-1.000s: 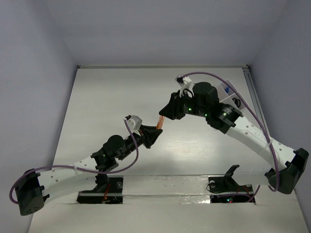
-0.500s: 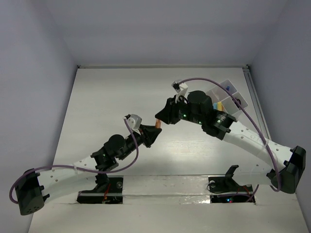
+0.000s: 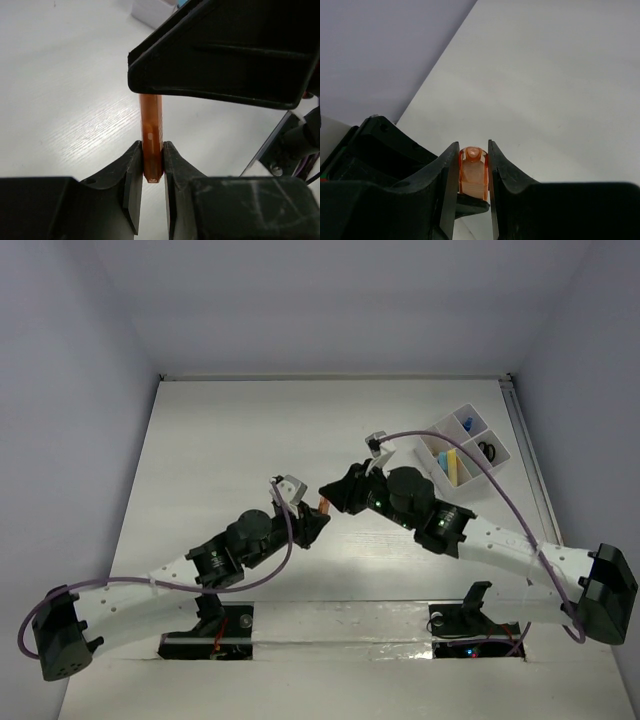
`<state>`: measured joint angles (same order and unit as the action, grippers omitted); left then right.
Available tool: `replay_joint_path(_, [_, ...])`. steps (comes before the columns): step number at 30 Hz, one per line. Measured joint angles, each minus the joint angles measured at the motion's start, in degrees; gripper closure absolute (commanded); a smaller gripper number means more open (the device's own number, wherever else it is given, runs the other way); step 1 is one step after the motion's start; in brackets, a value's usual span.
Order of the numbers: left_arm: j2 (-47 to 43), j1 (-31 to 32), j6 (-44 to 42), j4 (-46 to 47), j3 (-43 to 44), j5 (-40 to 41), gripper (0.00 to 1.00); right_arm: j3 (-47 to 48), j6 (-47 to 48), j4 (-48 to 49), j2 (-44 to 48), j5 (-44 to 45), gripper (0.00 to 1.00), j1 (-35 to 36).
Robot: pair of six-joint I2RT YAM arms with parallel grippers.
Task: Sort the stationery into containers
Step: Close the pen cap on the pen, then place the pen in the storage box.
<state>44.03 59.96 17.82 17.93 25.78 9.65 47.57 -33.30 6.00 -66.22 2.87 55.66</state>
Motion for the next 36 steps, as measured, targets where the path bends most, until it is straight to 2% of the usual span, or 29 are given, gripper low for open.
replay_joint_path(10, [5.88, -5.16, 1.01, -11.52, 5.18, -7.15, 1.00, -11.23, -8.98, 15.69, -2.43, 8.11, 1.00, 1.86])
replay_joint_path(13, [6.58, -5.77, 2.16, -12.28, 6.34, -8.35, 1.00, -10.80, -9.77, 15.39, -2.12, 10.58, 1.00, 2.32])
replay_joint_path(17, [6.27, -6.51, 4.48, -11.10, 6.36, -8.98, 0.99, -6.36, -8.46, 9.75, -2.08, 11.91, 1.00, 2.34])
replay_joint_path(19, [5.38, -6.95, 5.90, -9.40, 5.95, -8.98, 0.91, -3.74, -7.58, 7.17, -2.29, 10.54, 1.00, 0.57])
replay_joint_path(20, [4.59, -7.15, 6.62, -8.15, 5.49, -8.90, 0.78, -2.36, -7.08, 6.25, -2.43, 9.27, 1.00, -0.87])
replay_joint_path(21, [3.50, -7.28, 7.21, -6.71, 4.92, -8.79, 0.69, -1.09, -6.75, 5.49, -2.64, 7.10, 1.00, -2.62])
replay_joint_path(22, [2.38, -7.43, 7.69, -5.42, 4.66, -8.76, 0.54, -0.07, -6.16, 4.35, -2.97, 5.29, 1.00, -4.50])
replay_joint_path(26, [-3.72, -7.58, 9.75, -0.68, 4.63, -8.94, 0.30, 3.10, -4.33, -0.39, -6.25, 1.20, 1.00, -14.34])
replay_joint_path(31, [-10.86, -7.58, 10.75, -1.16, 3.08, -9.01, 0.17, 9.49, -2.80, -4.90, -9.57, -1.36, 1.00, -25.57])
replay_joint_path(36, [-17.16, -7.58, 10.56, -6.86, 3.08, -8.98, 0.06, 13.16, -0.17, -8.13, -6.67, -1.25, 1.00, -35.76])
